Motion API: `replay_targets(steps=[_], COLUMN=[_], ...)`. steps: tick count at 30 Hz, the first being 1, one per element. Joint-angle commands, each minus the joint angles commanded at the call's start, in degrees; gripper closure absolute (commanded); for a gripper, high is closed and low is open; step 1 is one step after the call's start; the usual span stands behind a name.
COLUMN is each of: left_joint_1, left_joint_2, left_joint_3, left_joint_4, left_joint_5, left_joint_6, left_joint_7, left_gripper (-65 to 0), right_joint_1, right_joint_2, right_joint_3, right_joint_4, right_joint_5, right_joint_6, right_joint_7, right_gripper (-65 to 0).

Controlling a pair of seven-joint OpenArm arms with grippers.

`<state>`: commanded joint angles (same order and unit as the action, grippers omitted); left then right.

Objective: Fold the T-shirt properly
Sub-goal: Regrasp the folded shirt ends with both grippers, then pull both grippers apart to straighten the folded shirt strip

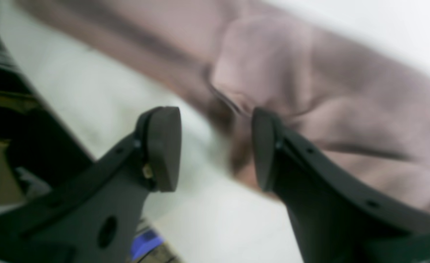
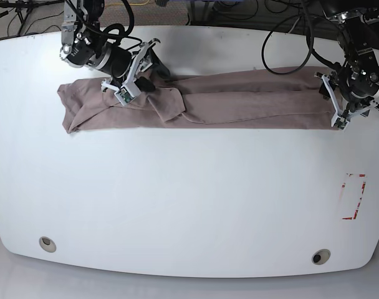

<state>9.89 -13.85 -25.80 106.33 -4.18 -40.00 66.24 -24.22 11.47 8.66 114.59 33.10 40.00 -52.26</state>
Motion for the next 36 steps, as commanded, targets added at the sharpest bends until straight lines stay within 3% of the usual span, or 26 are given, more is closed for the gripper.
replay_targets(steps=[12,17,21,26,31,36], left_joint_1=[0.00,-0.18,0.00,-0.26,-0.26,-0.26], left_joint_2=[0.62,2.37,3.60,4.13,4.31,3.96], left_joint_3=[0.00,0.00,0.00,0.18,0.18,0.18], left_joint_4=[0.09,-0.26,-2.20,-4.84,-8.62,-11.78], left_joint_5=[-0.09,0.44,0.44,0.44,0.44,0.44], left_joint_6=[0.00,0.00,0.00,0.00,0.00,0.00], left_joint_7=[-0.09,-3.78,-6.59,-7.91,-10.90,-11.69], left_gripper=[-37.2,-36.5,-29.0,-19.4,-14.7,-14.4], right_joint_1=[1.85,4.66,7.03,9.93,12.04,14.07], right_joint_2=[1.93,2.11,2.20,2.02,2.02,2.37], right_joint_3=[8.35,11.69,12.48,12.57,12.40,12.40], right_joint_4=[0.97,-2.11,-5.63,-9.32,-14.07,-20.13], right_joint_5=[-0.18,-0.35,-1.14,-6.07,-11.34,-13.27], right_joint_6=[0.00,0.00,0.00,0.00,0.00,0.00], right_joint_7=[0.00,0.00,0.09,0.53,4.40,7.38], right_gripper=[-28.2,-22.4,-15.1,-7.6,-6.3,-6.3])
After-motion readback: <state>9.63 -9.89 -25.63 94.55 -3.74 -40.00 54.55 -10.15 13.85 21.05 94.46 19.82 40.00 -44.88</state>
